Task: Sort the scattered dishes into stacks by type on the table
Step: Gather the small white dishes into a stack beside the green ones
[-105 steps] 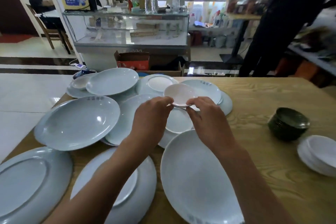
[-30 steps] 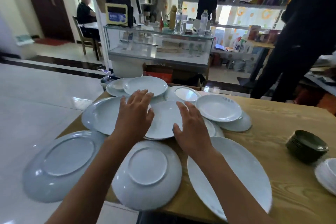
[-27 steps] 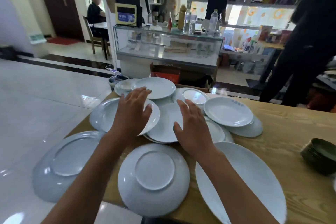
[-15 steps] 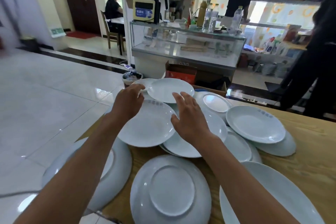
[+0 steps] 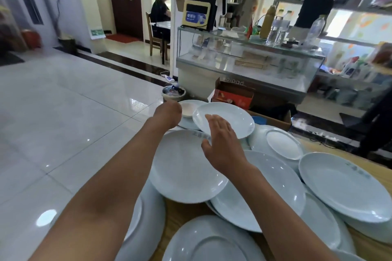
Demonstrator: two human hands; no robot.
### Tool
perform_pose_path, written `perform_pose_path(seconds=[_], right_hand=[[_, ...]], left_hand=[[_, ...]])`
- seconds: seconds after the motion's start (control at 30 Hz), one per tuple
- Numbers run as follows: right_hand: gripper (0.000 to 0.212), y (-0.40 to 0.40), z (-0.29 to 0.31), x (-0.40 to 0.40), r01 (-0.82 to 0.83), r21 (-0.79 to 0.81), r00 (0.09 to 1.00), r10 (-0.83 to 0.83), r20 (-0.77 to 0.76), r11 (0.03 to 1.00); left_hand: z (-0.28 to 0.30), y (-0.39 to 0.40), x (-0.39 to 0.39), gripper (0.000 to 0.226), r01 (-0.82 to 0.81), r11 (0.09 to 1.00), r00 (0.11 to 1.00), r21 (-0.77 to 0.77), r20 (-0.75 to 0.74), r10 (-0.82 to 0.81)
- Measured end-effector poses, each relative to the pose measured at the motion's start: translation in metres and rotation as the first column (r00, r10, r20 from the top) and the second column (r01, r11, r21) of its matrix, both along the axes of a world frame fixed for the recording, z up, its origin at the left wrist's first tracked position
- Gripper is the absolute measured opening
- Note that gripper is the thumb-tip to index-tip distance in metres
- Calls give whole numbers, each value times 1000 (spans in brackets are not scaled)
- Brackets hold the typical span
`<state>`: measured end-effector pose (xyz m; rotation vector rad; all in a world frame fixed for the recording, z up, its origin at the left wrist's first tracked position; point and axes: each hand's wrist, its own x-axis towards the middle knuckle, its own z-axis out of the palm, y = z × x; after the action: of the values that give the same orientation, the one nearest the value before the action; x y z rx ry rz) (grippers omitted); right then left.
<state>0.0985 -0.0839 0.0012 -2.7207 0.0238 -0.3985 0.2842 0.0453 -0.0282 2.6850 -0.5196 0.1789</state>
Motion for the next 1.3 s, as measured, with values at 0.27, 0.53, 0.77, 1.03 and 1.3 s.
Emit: perform_pose_path(seconds=[0.27,0.53,0.77,1.03,1.3], right_hand=[[61,-20,-4,14,58,129,998,-60,10,990],[61,-37,-9,14,59,148,997,-64,30,987],[61,-42,-13,13,72,180,996,-81,43,981],[60,-34,-18,3,66,189,997,-71,21,980],[57,-20,1,-30,59,284,994,-82,71,957]], left_hand=[[-4,-18,27,21,51,991,998,122,34,-56],[-17,-24,44,18,156,946,987,284,-75,-140],[-12,-23,40,21,144,912,988,383,0,-156],[27,-13,19,14,65,869,973,490,162,-164],[80,3,-36,20,207,970,907,131,345,-240]])
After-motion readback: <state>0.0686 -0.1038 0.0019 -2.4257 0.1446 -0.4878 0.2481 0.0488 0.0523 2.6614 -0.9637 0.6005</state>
